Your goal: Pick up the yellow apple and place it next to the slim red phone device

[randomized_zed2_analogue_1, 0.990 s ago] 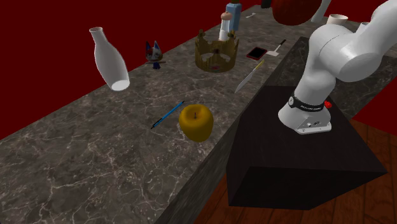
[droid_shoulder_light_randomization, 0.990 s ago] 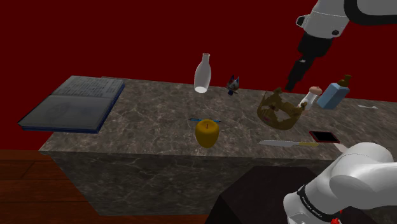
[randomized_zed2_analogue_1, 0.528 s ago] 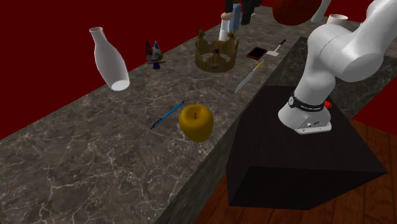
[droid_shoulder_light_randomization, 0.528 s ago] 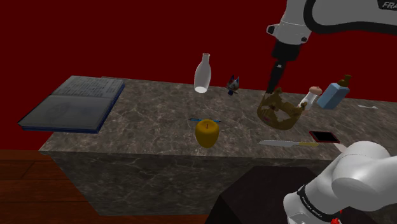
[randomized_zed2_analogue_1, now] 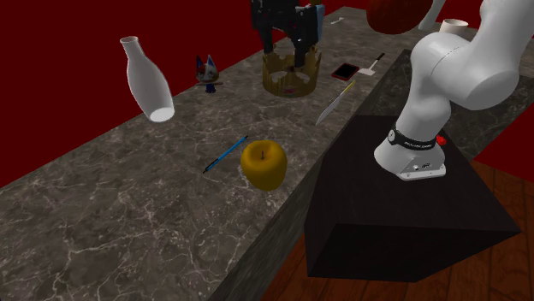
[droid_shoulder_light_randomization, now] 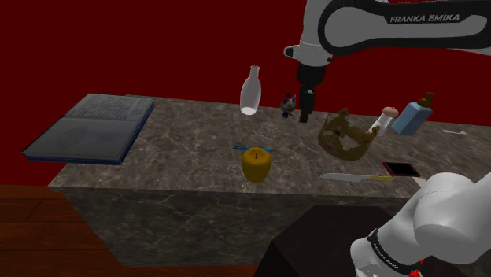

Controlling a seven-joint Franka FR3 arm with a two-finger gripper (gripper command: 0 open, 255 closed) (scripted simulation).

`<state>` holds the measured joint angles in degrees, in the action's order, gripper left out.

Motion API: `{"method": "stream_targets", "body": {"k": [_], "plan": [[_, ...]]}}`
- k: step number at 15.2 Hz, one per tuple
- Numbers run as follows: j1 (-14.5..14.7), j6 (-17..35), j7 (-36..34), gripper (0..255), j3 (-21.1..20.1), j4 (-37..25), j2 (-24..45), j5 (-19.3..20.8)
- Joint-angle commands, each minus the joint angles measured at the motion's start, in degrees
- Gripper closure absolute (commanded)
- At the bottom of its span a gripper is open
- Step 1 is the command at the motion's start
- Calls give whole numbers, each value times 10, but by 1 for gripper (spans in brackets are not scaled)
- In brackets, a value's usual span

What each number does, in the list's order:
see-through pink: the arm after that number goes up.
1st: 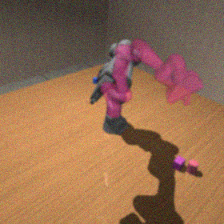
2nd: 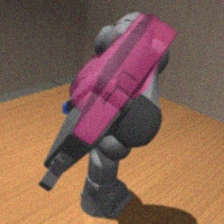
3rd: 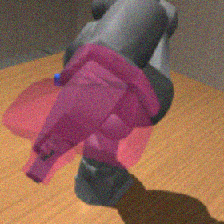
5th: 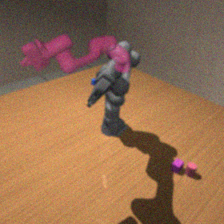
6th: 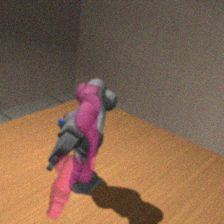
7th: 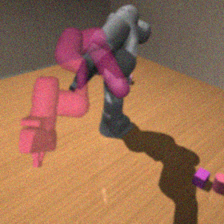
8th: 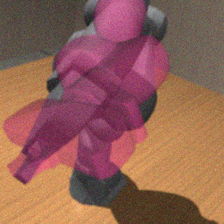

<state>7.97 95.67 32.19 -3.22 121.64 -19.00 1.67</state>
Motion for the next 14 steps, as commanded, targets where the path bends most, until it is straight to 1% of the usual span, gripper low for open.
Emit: {"method": "stream_targets", "body": {"k": [1, 12, 14], "plan": [[13, 17, 34, 0, -6, -10, 36, -2], [77, 61, 202, 0, -57, -99, 217, -3], [78, 70, 205, 0, -58, -92, 220, -3]]}}
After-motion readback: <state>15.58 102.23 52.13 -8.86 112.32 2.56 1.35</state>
